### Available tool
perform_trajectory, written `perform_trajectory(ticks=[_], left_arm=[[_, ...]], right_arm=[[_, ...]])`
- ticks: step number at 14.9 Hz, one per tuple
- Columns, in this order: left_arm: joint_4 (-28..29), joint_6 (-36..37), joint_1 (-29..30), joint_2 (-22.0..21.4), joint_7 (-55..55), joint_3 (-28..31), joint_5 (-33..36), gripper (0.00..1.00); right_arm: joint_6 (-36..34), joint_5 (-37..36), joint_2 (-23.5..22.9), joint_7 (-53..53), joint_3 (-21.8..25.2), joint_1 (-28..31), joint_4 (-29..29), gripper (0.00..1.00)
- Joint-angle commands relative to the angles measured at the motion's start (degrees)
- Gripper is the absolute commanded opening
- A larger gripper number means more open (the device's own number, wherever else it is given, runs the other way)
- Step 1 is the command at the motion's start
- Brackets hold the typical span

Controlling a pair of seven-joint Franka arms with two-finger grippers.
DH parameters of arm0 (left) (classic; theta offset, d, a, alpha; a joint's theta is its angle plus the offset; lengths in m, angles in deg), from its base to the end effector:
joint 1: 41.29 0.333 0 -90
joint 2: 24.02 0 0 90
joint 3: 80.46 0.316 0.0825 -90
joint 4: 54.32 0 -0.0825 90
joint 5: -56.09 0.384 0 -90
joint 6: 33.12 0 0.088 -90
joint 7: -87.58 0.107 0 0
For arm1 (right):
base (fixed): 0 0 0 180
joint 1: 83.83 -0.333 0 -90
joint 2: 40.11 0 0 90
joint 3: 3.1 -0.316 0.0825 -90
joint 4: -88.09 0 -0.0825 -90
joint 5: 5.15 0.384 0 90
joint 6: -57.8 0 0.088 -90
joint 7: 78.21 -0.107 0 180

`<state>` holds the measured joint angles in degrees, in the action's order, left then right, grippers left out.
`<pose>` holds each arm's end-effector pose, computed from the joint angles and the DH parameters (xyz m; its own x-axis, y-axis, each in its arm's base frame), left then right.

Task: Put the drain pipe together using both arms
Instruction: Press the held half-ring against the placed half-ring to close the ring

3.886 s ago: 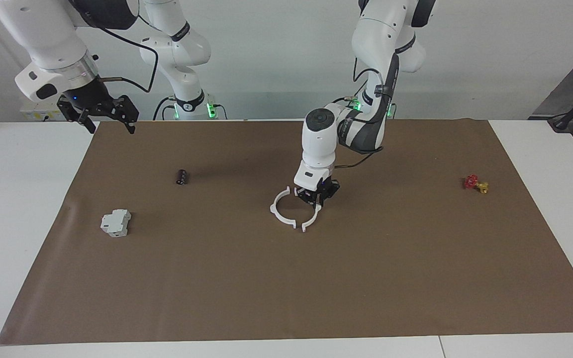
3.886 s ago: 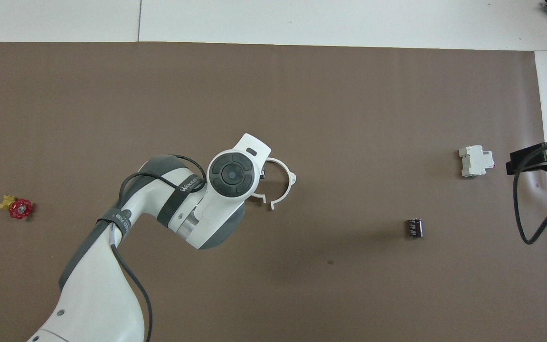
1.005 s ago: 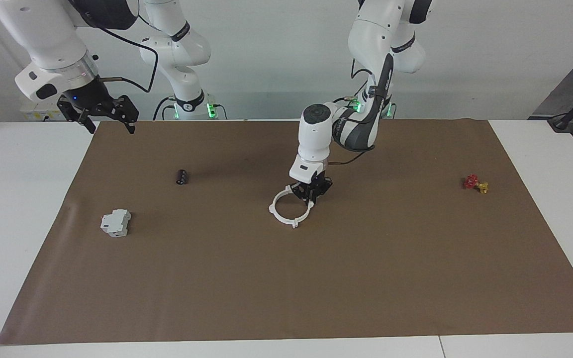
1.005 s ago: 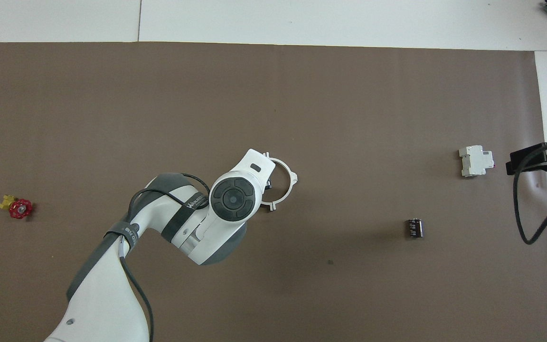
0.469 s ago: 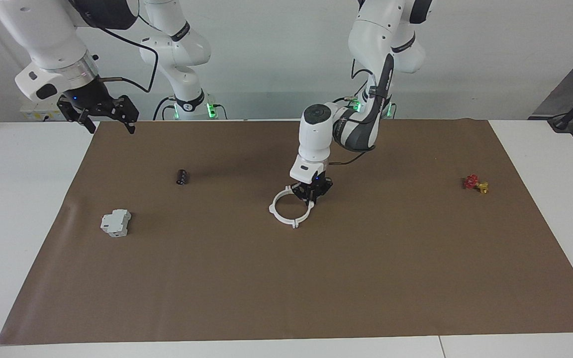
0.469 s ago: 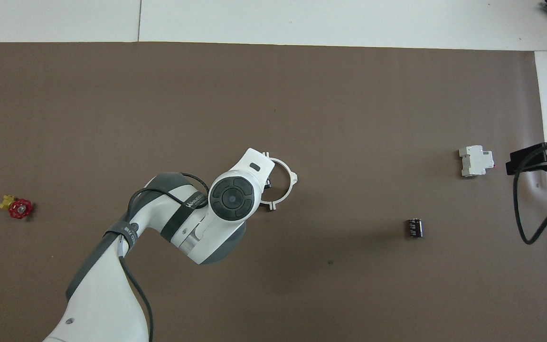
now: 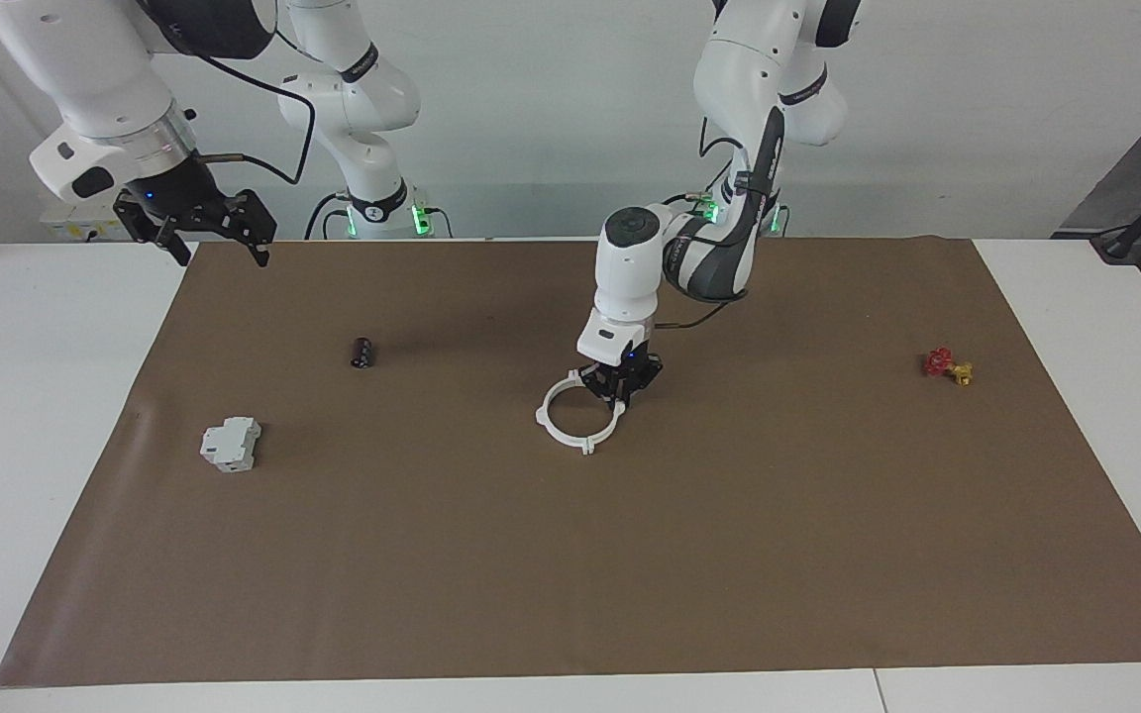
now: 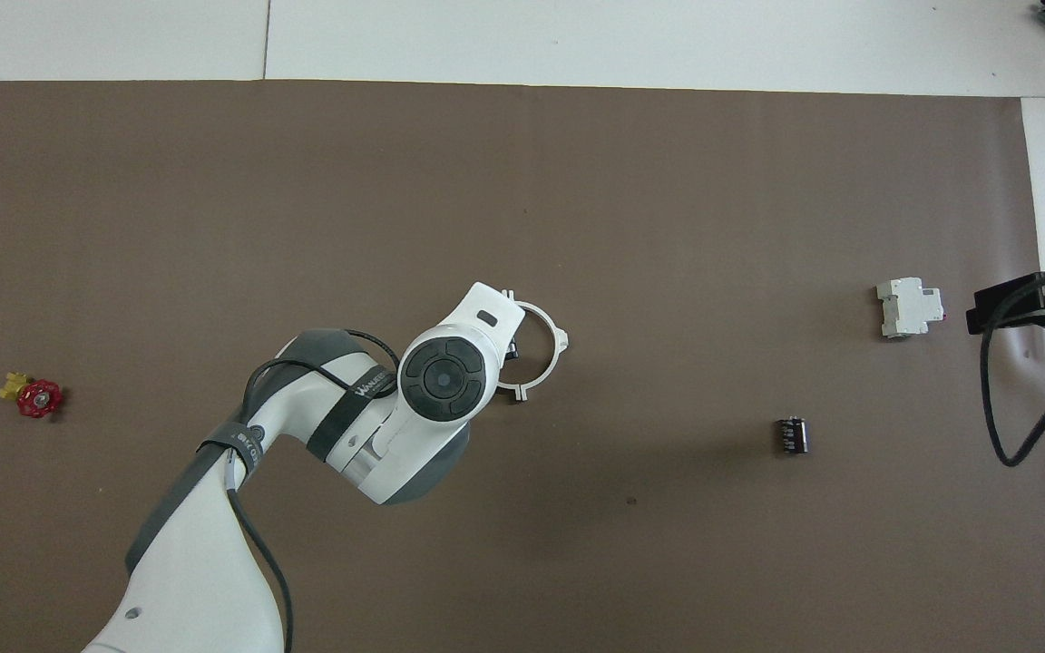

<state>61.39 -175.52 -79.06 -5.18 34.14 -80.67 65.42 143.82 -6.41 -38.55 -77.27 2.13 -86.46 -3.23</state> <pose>0.4831 -0.3780 0.3008 0.9744 0.1481 0.1689 0.1442 -0.9889 0.0357 0.5377 -0.0276 0.6227 0.9974 -0.0302 -0.0656 -0.0291 -0.9994 0.0184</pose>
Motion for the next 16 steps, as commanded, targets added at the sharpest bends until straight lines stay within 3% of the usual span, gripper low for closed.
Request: perform_trajectory(ticks=[1,12,14,16], left_arm=[[-0.4,-0.8,-0.3,0.6,-1.1,0.0,1.1,0.0],[-0.4,-0.7,-0.5,0.6,-1.1,0.1,1.1,0.0],[-0.4,-0.6,-0.5,0.6,-1.1,0.1,1.1,0.52],[-0.4,-0.7,-0.5,0.6,-1.1,0.1,1.1,0.6]], right_arm=[[1.3,0.7,1.0,1.3,0.0,0.6,-1.3,1.0],[1.3,0.7,1.0,1.3,0.0,0.6,-1.3,1.0],[1.3,0.7,1.0,1.3,0.0,0.6,-1.3,1.0],[1.3,0.7,1.0,1.3,0.0,0.6,-1.3,1.0]])
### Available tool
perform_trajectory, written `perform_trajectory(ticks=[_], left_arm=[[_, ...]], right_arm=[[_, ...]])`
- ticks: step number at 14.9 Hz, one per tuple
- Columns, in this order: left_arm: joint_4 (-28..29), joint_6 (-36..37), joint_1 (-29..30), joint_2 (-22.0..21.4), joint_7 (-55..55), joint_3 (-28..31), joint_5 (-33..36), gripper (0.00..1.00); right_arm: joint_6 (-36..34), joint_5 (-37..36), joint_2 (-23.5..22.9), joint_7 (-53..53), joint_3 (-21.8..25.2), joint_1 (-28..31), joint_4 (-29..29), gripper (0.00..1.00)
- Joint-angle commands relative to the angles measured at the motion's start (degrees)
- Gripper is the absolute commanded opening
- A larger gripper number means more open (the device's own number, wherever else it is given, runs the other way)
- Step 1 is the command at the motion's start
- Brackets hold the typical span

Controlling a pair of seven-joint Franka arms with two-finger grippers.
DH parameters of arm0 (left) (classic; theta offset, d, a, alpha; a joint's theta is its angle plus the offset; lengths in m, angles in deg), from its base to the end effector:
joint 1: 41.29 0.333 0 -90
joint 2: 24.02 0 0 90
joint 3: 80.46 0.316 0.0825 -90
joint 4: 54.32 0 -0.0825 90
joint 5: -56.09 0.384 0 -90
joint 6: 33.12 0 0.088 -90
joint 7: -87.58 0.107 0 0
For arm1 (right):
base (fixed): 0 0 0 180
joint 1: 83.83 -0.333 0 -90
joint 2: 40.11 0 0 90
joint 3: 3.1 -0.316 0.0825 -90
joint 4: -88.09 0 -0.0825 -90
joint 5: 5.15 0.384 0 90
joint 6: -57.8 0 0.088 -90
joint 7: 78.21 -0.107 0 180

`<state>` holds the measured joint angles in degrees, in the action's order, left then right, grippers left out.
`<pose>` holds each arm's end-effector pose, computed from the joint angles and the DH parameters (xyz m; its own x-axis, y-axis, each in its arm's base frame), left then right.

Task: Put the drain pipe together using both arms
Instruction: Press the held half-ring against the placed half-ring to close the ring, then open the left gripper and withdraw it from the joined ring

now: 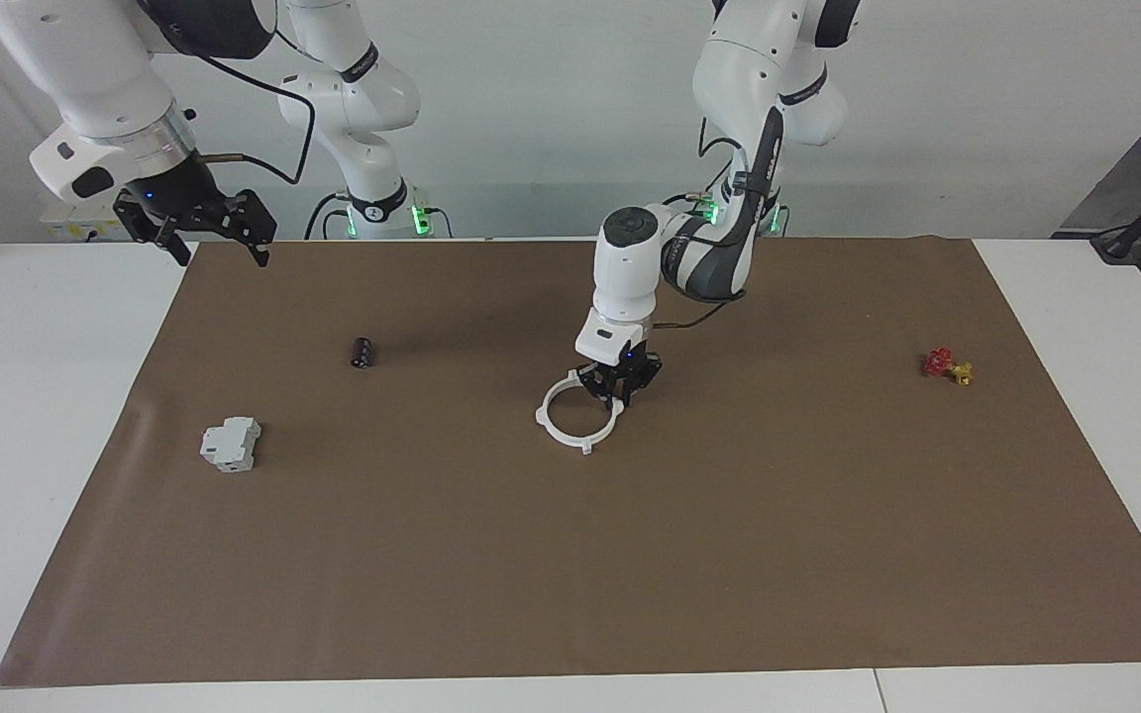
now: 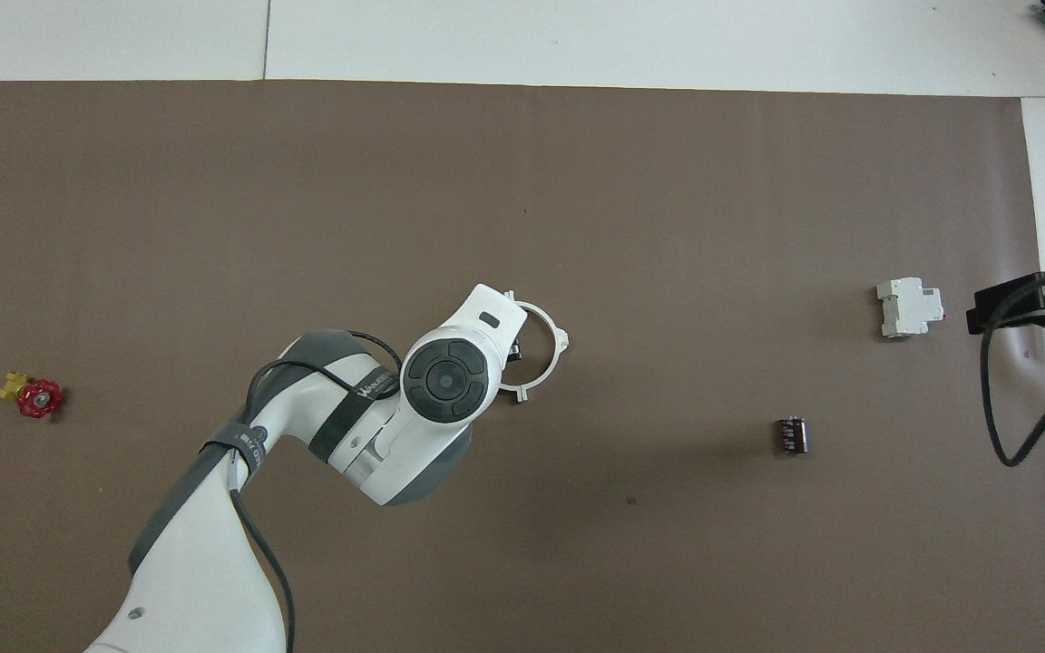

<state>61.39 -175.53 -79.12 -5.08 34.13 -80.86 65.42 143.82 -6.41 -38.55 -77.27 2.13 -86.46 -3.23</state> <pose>0.4815 -0.3800 0.2998 0.9754 0.1442 0.1670 0.1402 -0.9895 0.0354 0.5377 -0.0276 0.6227 0.9974 -0.0302 -0.0656 -0.0291 -0.9994 0.0184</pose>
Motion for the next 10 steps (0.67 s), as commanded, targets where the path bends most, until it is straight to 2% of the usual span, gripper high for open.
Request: perform_trajectory(ticks=[1,2,3,4,6,8,10], left_arm=[[-0.4,-0.6,-0.4,0.5,-1.1,0.3,1.1,0.65],[-0.4,-0.4,-0.4,0.5,-1.1,0.3,1.1,0.76],[-0.4,-0.1,-0.4,0.5,-1.1,0.3,1.1,0.96],[-0.5,0.7,-0.2,0.4,-1.1,0.3,1.1,1.0],[-1.7,3.4,0.3,0.4,-1.0,0.3,1.1,1.0],[-4.2,9.2,0.6,-0.3,-0.8,0.3,1.0,1.0],[-5.8,14.2,4.1,-3.4,0.1,0.3,1.0,1.0]], right_arm=[[1.3,0.7,1.0,1.3,0.0,0.6,-1.3,1.0],[1.3,0.7,1.0,1.3,0.0,0.6,-1.3,1.0],[1.3,0.7,1.0,1.3,0.0,0.6,-1.3,1.0],[1.3,0.7,1.0,1.3,0.0,0.6,-1.3,1.0],[1.3,0.7,1.0,1.3,0.0,0.6,-1.4,1.0],[1.3,0.7,1.0,1.3,0.0,0.6,-1.4,1.0],[1.3,0.7,1.0,1.1,0.0,0.6,-1.3,1.0]])
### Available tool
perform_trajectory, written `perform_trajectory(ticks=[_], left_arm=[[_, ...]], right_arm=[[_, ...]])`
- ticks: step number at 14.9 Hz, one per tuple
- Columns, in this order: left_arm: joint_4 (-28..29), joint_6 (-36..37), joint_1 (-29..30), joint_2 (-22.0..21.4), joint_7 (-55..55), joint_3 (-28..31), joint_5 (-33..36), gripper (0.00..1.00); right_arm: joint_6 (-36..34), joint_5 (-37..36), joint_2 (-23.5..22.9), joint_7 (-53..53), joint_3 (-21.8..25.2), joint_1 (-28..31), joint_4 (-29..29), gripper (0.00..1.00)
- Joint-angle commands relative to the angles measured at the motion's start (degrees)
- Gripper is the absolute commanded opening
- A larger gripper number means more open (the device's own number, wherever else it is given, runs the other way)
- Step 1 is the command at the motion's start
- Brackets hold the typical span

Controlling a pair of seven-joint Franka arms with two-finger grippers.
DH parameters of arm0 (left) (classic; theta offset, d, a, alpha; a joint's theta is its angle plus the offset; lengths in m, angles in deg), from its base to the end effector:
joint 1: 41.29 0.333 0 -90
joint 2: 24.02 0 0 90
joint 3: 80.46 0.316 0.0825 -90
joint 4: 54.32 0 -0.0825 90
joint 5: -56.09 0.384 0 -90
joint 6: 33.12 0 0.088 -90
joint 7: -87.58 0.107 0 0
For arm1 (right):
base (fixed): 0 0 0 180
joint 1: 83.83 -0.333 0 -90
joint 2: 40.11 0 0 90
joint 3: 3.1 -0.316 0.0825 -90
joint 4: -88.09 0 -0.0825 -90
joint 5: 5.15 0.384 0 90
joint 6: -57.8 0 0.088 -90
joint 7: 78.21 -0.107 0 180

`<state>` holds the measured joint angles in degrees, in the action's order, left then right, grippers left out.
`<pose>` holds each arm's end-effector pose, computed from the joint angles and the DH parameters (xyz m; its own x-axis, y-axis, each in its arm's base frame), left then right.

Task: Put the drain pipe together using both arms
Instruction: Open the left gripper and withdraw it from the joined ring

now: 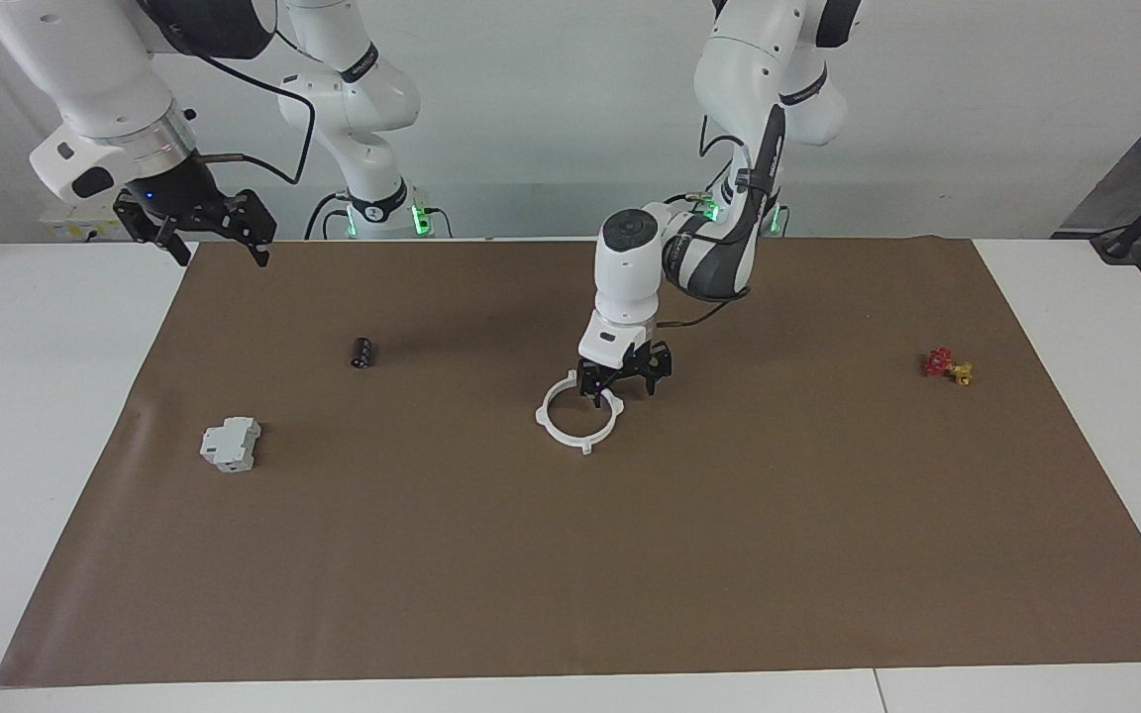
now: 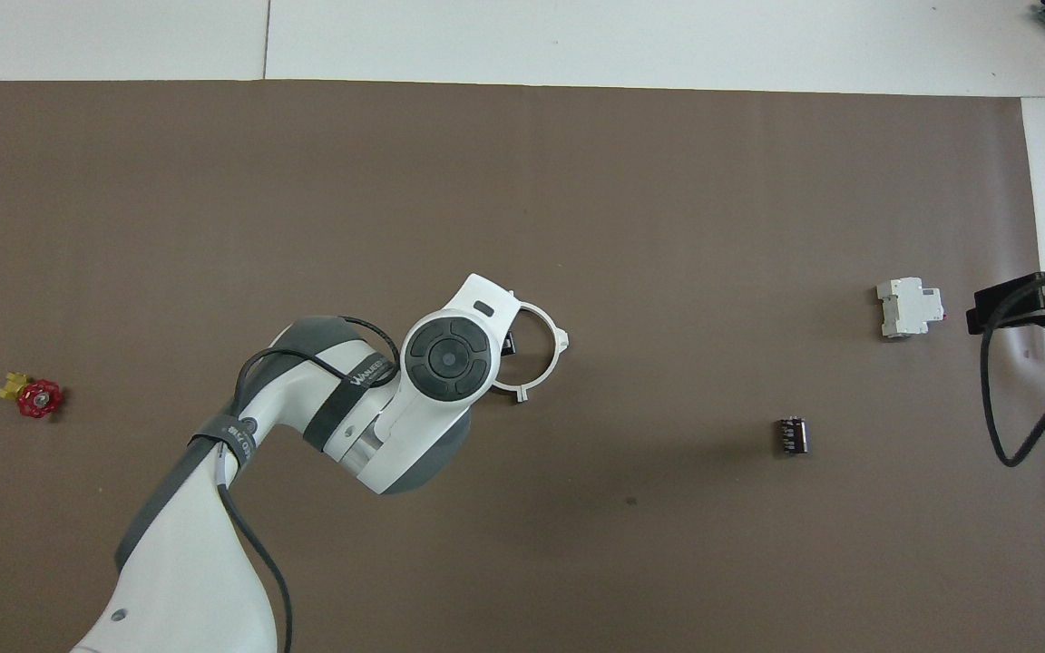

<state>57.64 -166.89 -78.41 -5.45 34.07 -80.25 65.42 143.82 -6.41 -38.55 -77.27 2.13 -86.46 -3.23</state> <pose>0.4960 -0.3693 0.3178 0.9760 0.1754 0.1294 0.1812 -0.9829 -0.0342 0.5377 -0.0276 0.6227 0.9974 -0.0302 -0.0656 -0.0291 -0.9994 0.0184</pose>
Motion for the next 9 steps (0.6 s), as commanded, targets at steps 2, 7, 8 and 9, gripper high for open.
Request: perform_trajectory(ticks=[2,7,8,9], left_arm=[[-2.0,8.2,6.3,-6.8,1.6,-0.4,0.8,1.0],[-2.2,16.9,14.9,-11.9,19.0,-0.5,-0.8,1.0],[-2.1,17.5,16.6,-13.1,23.0,-0.3,-2.2,1.0],[-2.1,18.5,18.6,-13.6,26.6,-0.1,-2.6,1.0]], right_arm=[[1.3,0.5,0.9,-0.2,0.0,0.5,-1.3,1.0],[1.3,0.4,1.0,-3.6,-0.5,-0.1,-1.3,1.0],[1.3,0.4,1.0,-3.6,-0.5,-0.1,-1.3,1.0],[1.3,0.4,1.0,-3.6,-0.5,-0.1,-1.3,1.0]])
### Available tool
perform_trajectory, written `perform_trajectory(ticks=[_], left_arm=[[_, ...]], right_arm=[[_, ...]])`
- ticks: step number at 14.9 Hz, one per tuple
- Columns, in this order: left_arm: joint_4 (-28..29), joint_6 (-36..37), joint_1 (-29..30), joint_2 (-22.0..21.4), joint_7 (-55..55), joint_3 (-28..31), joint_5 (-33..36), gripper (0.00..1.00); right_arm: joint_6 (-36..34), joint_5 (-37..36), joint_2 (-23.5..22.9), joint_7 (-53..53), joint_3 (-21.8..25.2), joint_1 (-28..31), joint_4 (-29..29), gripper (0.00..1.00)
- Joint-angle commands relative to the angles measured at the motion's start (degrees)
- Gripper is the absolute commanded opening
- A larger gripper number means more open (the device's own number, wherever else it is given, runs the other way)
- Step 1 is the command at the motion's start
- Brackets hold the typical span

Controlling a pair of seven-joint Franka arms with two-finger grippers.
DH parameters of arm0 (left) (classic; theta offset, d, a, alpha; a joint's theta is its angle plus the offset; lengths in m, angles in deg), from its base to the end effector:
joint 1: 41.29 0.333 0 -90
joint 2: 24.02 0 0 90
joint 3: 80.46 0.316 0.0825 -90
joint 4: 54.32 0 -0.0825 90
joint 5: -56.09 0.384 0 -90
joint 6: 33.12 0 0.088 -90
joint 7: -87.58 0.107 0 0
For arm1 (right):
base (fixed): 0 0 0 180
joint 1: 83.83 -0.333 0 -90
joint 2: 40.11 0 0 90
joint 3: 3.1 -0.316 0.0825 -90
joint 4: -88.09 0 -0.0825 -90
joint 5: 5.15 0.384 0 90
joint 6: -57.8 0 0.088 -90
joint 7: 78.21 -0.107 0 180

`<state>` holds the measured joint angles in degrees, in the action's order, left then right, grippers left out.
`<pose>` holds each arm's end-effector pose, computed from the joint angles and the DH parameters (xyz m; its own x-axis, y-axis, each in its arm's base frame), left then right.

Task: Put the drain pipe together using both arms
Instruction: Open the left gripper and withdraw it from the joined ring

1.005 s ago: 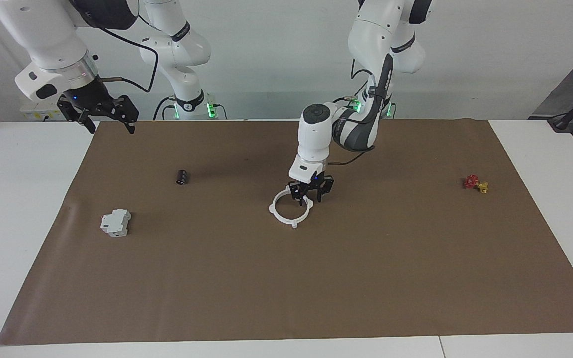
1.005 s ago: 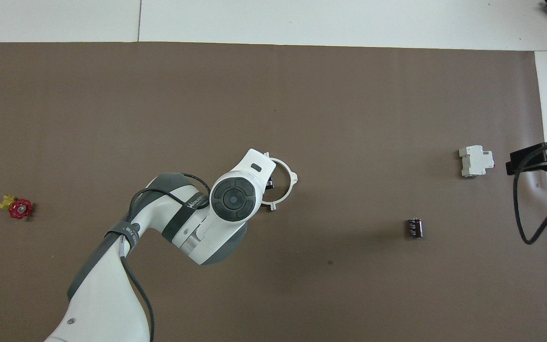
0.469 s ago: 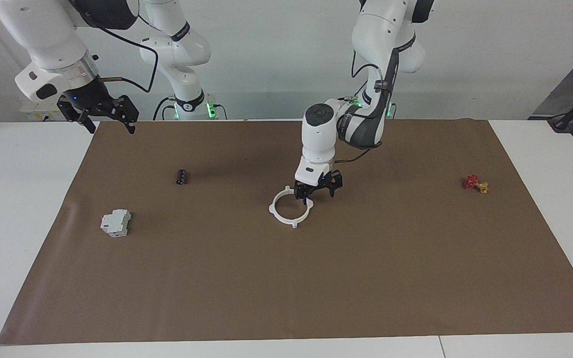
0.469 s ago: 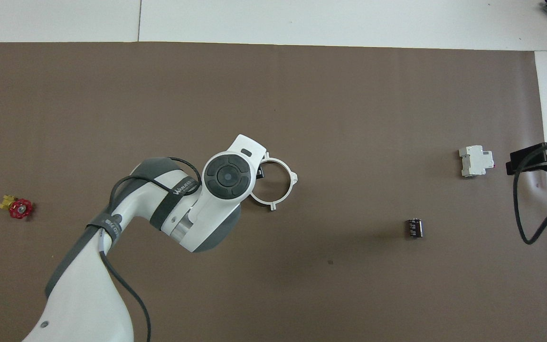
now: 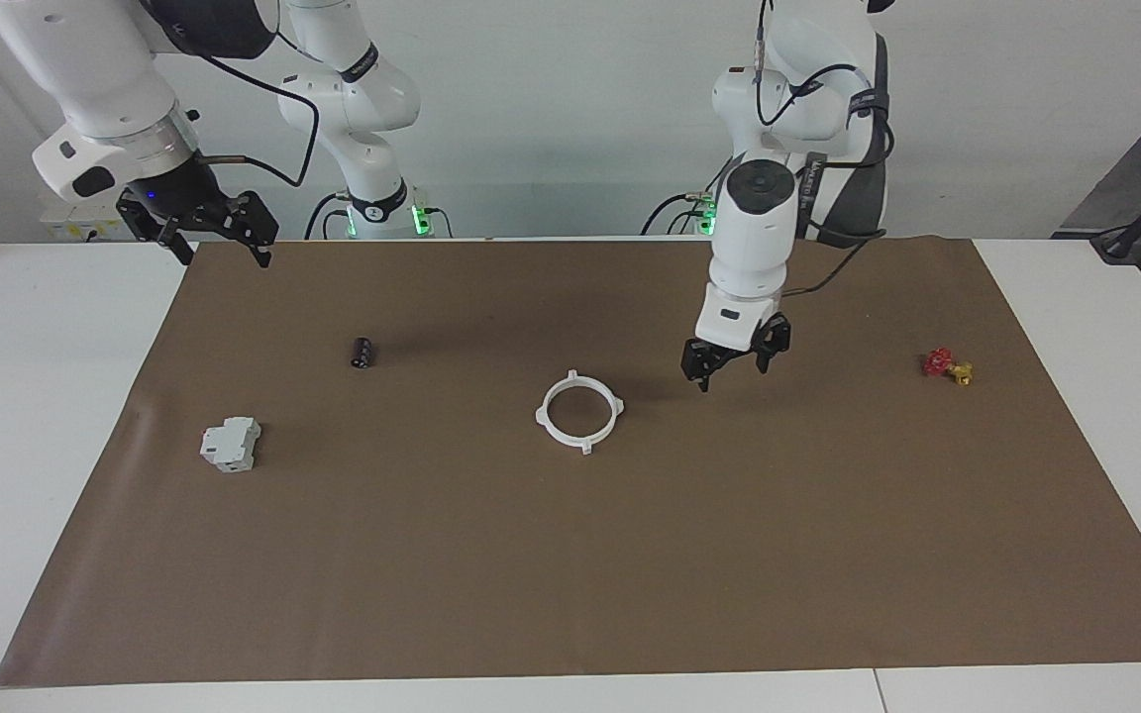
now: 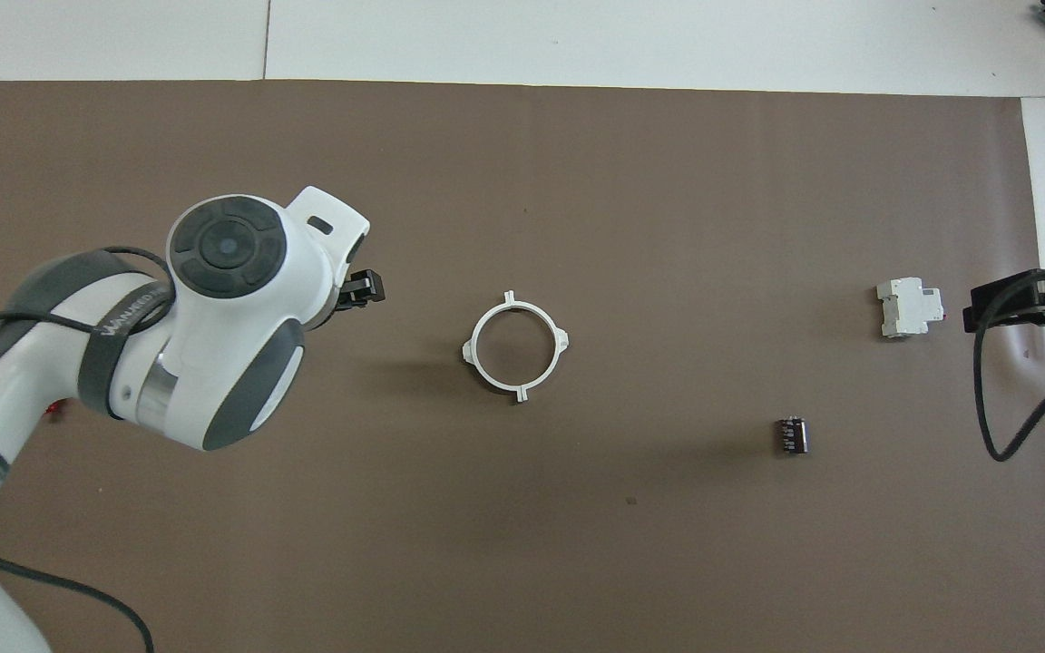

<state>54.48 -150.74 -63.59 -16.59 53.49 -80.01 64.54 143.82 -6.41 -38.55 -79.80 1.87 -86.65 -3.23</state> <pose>0.5546 -0.2140 0.4357 0.9858 0.1411 0.0907 0.1499 -0.9837 -0.0990 0.5379 -0.0233 0.6227 0.9957 -0.0665 -0.0647 -0.0652 -0.9976 0.0214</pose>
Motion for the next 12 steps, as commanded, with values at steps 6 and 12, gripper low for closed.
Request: perform_trajectory(ticks=[6,12], left_arm=[[1.2,3.7,13.9,-3.3,23.2,-0.4,-1.9,1.0],[0.5,7.1,21.3,-5.4,36.2,-0.2,-7.9,1.0]], right_arm=[[1.3,-0.9,1.0,-0.3,-0.3,0.0,-1.3,1.0],[1.3,-1.8,0.9,0.2,-0.4,-0.4,-1.2,1.0]])
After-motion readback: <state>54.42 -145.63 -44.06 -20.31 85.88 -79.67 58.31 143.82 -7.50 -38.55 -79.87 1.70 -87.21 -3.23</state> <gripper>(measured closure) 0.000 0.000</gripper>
